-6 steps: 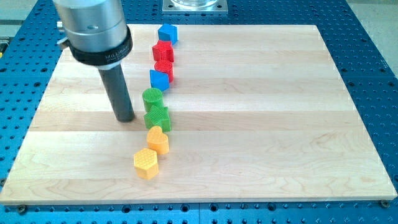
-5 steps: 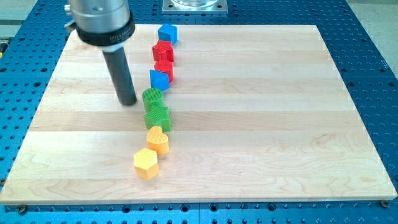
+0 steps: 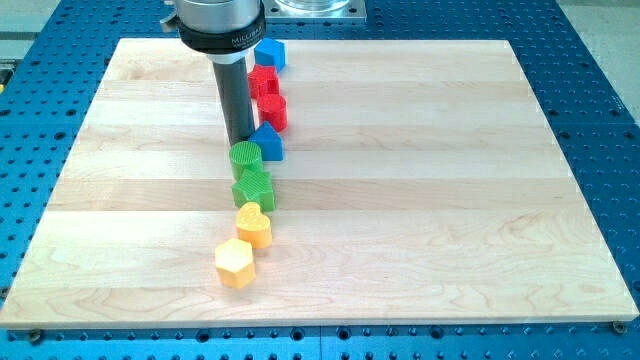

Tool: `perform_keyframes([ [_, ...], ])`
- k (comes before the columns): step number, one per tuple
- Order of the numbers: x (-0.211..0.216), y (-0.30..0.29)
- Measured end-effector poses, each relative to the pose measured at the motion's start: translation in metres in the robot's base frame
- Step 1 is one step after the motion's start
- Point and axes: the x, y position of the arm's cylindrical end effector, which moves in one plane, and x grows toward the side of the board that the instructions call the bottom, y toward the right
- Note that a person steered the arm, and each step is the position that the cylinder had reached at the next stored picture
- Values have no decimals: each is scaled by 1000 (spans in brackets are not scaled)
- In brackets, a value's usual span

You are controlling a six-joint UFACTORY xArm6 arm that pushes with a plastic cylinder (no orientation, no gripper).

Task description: Adjust the red circletriangle and green circle in a vertical line

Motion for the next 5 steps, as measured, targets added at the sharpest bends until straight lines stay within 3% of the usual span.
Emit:
perform_keyframes([
  [1,23,-37],
  [3,23,15],
  [4,3,-9],
  [5,-44,-41],
])
